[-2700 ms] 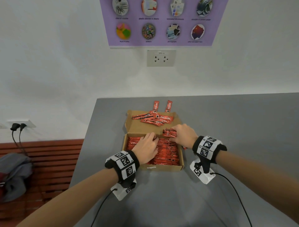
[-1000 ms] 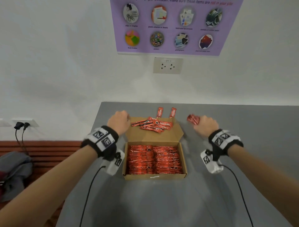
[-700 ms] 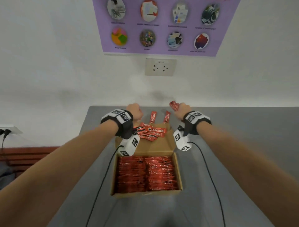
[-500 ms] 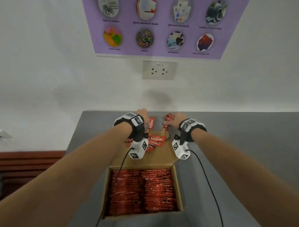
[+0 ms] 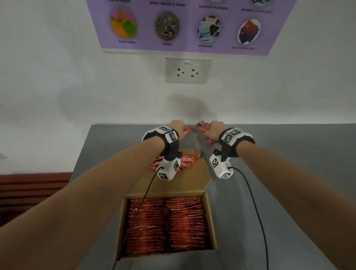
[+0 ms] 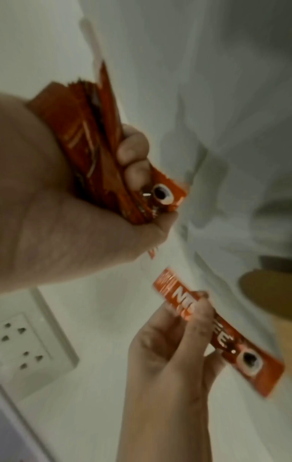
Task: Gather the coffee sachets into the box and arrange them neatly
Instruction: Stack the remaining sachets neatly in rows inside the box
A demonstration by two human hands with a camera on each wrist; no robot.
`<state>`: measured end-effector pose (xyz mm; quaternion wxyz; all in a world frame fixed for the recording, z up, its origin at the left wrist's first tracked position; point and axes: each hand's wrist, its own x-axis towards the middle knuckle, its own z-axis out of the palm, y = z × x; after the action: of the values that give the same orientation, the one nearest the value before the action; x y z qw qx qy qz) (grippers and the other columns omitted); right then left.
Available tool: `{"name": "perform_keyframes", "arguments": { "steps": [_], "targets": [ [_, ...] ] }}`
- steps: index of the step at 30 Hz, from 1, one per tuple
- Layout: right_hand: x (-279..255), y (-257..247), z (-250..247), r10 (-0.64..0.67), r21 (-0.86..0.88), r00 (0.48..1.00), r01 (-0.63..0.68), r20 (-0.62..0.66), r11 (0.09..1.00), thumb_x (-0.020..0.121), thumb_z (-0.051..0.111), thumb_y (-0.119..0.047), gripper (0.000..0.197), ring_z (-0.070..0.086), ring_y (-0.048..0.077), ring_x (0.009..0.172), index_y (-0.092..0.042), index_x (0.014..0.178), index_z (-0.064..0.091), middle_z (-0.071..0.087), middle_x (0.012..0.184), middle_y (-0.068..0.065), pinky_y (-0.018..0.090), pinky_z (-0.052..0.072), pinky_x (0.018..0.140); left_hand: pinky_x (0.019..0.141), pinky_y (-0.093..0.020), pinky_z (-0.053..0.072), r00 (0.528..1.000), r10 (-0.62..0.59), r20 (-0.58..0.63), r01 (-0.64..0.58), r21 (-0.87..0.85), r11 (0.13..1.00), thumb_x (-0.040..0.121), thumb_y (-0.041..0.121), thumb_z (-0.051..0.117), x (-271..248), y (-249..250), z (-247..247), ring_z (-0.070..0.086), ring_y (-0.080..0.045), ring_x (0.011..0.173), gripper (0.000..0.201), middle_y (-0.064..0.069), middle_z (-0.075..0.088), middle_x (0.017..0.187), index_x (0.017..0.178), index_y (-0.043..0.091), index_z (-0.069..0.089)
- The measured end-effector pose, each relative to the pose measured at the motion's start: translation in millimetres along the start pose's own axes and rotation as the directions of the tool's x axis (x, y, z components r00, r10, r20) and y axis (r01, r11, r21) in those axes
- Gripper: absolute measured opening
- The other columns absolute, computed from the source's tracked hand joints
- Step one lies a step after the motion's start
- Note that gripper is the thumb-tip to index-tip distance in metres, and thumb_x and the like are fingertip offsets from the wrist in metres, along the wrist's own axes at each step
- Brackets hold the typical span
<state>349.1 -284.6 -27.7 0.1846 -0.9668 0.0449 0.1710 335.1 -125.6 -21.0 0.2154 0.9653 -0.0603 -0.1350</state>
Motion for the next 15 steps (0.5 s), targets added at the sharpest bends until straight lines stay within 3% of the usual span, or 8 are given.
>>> {"name": "perform_keyframes", "arguments": {
  "steps": [3, 6, 8, 10, 13, 15],
  "targets": [
    [-22, 1, -28, -0.021, 0.032, 0.985, 0.027, -0.170, 0.999, 0.081, 0.060, -0.020, 0.014, 0.064, 0.029, 0.070, -0.006, 0.083, 0.060, 0.068, 0.085, 0.016, 0.031, 0.052, 0.062, 0.061, -0.015, 0.038, 0.979, 0.047, -0.197, -0.087, -0.202, 0.975, 0.086, 0.015, 0.065, -19, -1, -37, 0.058, -0.018, 0.076, 0.014, -0.006, 0.061, 0.082, 0.090, 0.002, 0.068],
    [-57, -7, -40, -0.084, 0.179, 0.960, 0.135, -0.267, 0.975, 0.079, 0.065, -0.023, 0.015, 0.057, 0.021, 0.059, -0.014, 0.073, 0.054, 0.062, 0.074, 0.009, 0.025, 0.046, 0.051, 0.054, -0.006, 0.041, 0.958, 0.038, -0.285, -0.179, -0.486, 0.856, 0.079, 0.013, 0.073, -59, -17, -68, 0.057, -0.003, 0.057, 0.020, -0.005, 0.063, 0.080, 0.096, 0.002, 0.070],
    [-88, -24, -34, -0.172, 0.258, 0.952, 0.238, -0.254, 0.936, 0.080, 0.066, -0.020, 0.013, 0.051, 0.015, 0.054, -0.013, 0.076, 0.055, 0.058, 0.070, 0.005, 0.022, 0.042, 0.045, 0.063, -0.009, 0.052, 0.973, 0.015, -0.230, -0.176, -0.700, 0.692, 0.080, 0.003, 0.069, -92, -30, -70, 0.062, 0.000, 0.056, 0.009, -0.012, 0.067, 0.083, 0.089, 0.001, 0.068],
    [-116, -45, -18, -0.254, 0.344, 0.944, 0.314, -0.208, 0.885, 0.083, 0.063, -0.014, 0.008, 0.046, 0.011, 0.049, -0.008, 0.087, 0.060, 0.055, 0.068, 0.004, 0.015, 0.038, 0.038, 0.075, -0.019, 0.057, 0.976, 0.001, -0.217, -0.180, -0.808, 0.560, 0.081, -0.005, 0.065, -123, -40, -61, 0.068, -0.009, 0.065, 0.010, -0.012, 0.067, 0.081, 0.078, 0.004, 0.065],
    [-151, -65, 9, -0.272, 0.583, 0.956, 0.286, -0.114, 0.761, 0.087, 0.062, -0.018, 0.011, 0.037, 0.010, 0.044, -0.008, 0.089, 0.058, 0.045, 0.058, -0.001, 0.017, 0.033, 0.038, 0.072, -0.019, 0.055, 0.960, -0.090, -0.264, -0.185, -0.846, 0.500, 0.082, -0.005, 0.063, -162, -52, -43, 0.066, -0.013, 0.065, 0.015, -0.007, 0.066, 0.074, 0.075, 0.009, 0.063],
    [-168, -71, 24, -0.272, 0.624, 0.959, 0.259, -0.078, 0.737, 0.088, 0.062, -0.030, 0.022, 0.039, 0.011, 0.038, -0.011, 0.079, 0.057, 0.046, 0.052, 0.000, 0.022, 0.035, 0.043, 0.073, -0.020, 0.049, 0.940, -0.107, -0.325, -0.223, -0.818, 0.530, 0.082, -0.003, 0.064, -184, -59, -35, 0.060, -0.012, 0.069, 0.018, -0.005, 0.063, 0.075, 0.077, 0.014, 0.060]
  ]
}}
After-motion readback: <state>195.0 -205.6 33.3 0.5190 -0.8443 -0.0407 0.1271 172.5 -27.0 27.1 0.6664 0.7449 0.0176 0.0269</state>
